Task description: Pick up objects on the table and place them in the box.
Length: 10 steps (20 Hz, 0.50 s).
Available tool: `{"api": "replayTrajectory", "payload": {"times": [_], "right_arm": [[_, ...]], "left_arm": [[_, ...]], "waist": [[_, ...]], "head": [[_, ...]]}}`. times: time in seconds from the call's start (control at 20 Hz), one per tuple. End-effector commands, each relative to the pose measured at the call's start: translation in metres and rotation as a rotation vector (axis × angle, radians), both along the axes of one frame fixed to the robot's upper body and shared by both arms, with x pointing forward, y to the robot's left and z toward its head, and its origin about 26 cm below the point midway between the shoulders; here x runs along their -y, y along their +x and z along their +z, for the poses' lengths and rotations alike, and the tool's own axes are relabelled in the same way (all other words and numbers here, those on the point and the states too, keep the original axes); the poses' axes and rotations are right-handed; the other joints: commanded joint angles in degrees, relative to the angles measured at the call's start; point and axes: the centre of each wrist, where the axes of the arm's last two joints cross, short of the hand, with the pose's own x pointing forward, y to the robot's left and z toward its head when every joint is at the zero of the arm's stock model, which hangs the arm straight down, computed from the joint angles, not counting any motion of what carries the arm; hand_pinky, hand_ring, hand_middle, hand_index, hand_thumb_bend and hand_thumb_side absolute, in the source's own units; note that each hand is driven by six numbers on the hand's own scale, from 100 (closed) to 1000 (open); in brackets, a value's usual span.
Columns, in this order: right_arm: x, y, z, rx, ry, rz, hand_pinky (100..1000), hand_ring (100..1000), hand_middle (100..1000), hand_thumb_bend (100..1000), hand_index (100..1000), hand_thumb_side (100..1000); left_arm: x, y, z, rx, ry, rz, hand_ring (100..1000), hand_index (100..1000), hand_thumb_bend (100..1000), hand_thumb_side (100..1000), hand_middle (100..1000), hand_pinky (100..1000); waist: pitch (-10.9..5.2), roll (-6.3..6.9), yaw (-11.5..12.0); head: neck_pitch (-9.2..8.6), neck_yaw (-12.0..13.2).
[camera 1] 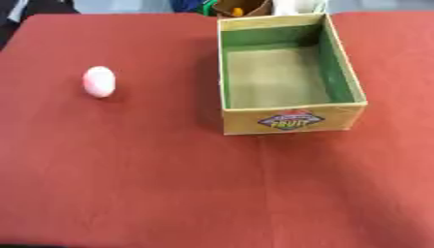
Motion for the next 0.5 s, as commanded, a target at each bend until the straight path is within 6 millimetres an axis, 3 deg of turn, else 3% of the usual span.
{"api": "replayTrajectory", "payload": {"times": [0.05,0.35,0.45,0.5], "right_arm": [[0.001,-0.004,0.009,0.026,-0.021,0.003,537,643,589,100,786,524],[0.000,-0.004,0.009,0.024,-0.023,0.007,537,642,588,100,786,524],[0.000,-0.004,0.009,0.023,-0.022,0.009,537,642,588,100,786,524],[-0.001,-0.004,0.009,0.023,-0.024,0.012,537,642,588,100,786,524]], "left_arm": [[-0.005,0.005,0.010,-0.019,0.052,0.028,597,779,100,869,570,548],[-0.003,0.031,0.011,-0.127,0.106,0.027,614,793,100,880,582,563],[-0.001,0.040,0.010,-0.186,0.124,0.024,627,809,127,905,596,570],[0.000,0.045,0.009,-0.219,0.135,0.025,640,825,199,919,609,576]], "waist": [[-0.90,0.00,-0.06],[-0.79,0.03,-0.57],[-0.82,0.04,-0.55],[-0.84,0.05,-0.55]], "head": [[-0.45,-0.72],[-0.60,-1.38],[-0.69,-1.42],[-0.81,-1.41]]}}
